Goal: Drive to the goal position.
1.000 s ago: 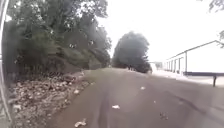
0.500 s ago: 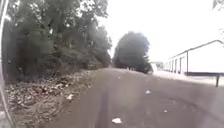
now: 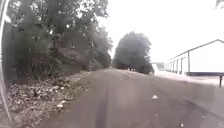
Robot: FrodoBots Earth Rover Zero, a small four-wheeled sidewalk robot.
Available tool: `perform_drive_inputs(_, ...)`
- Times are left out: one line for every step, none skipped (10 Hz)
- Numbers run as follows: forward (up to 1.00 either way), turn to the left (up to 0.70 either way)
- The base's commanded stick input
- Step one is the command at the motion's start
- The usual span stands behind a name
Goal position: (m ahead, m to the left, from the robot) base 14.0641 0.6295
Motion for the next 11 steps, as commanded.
perform_drive_inputs(0.7,0.0)
perform_drive_inputs(0.7,0.0)
perform_drive_inputs(0.7,0.0)
perform_drive_inputs(0.7,0.0)
perform_drive_inputs(0.7,0.0)
perform_drive_inputs(0.7,0.0)
perform_drive_inputs(0.7,0.0)
perform_drive_inputs(0.7,0.0)
perform_drive_inputs(0.7,0.0)
perform_drive_inputs(0.7,0.0)
perform_drive_inputs(0.7,0.0)
